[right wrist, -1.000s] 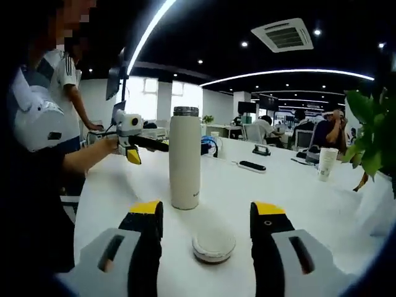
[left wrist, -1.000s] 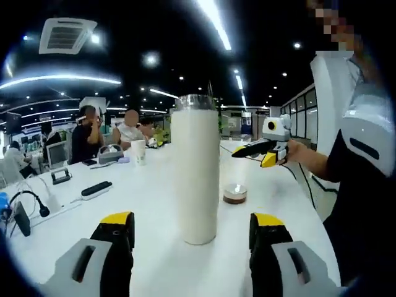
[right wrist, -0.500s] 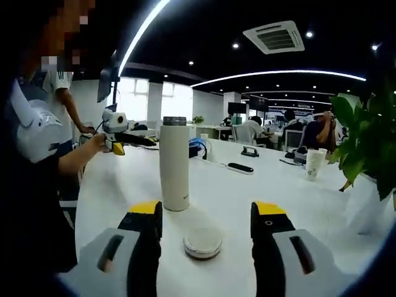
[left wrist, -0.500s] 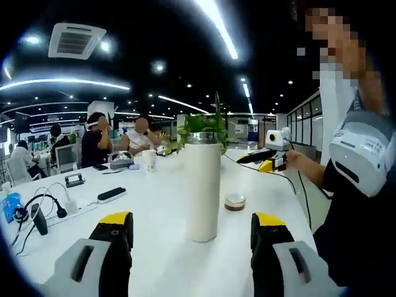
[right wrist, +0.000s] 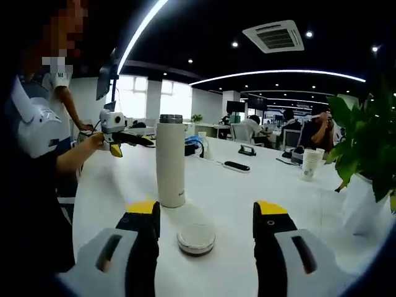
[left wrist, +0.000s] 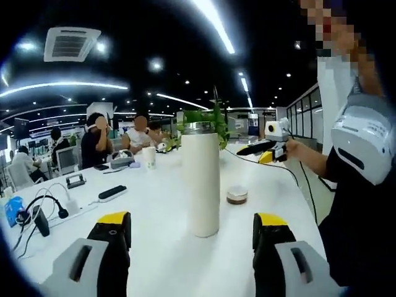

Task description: Grasp the water cup twist off the cup lid place the cup lid on the table

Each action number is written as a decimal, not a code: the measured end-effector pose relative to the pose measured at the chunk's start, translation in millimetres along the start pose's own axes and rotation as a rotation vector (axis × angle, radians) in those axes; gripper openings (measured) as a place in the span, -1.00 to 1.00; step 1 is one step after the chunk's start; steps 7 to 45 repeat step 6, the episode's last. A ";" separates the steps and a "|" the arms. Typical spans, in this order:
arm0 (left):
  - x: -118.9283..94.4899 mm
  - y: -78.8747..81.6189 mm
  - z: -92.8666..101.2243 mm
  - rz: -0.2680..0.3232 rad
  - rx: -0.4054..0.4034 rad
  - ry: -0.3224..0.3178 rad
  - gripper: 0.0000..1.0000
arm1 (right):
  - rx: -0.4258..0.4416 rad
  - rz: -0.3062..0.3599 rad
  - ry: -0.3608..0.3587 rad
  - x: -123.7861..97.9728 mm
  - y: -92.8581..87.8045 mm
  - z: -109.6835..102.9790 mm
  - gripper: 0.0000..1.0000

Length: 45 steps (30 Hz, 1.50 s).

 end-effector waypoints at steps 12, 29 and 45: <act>3.5 -1.0 5.0 -0.004 0.017 -0.009 0.60 | 0.018 0.004 0.000 2.4 -1.2 1.4 0.25; 3.5 -1.0 5.0 -0.004 0.017 -0.009 0.60 | 0.018 0.004 0.000 2.4 -1.2 1.4 0.25; 3.5 -1.0 5.0 -0.004 0.017 -0.009 0.60 | 0.018 0.004 0.000 2.4 -1.2 1.4 0.25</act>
Point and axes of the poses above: the point that each gripper's makers call its tool centre point, and the gripper's own axes: x roughly forward along the fingers, z roughly to its right, y roughly out of its top, the point moved 6 cm from there along -x, roughly backward along the fingers, and after that the axes turned 15 degrees about -z, right-handed, at the moved point
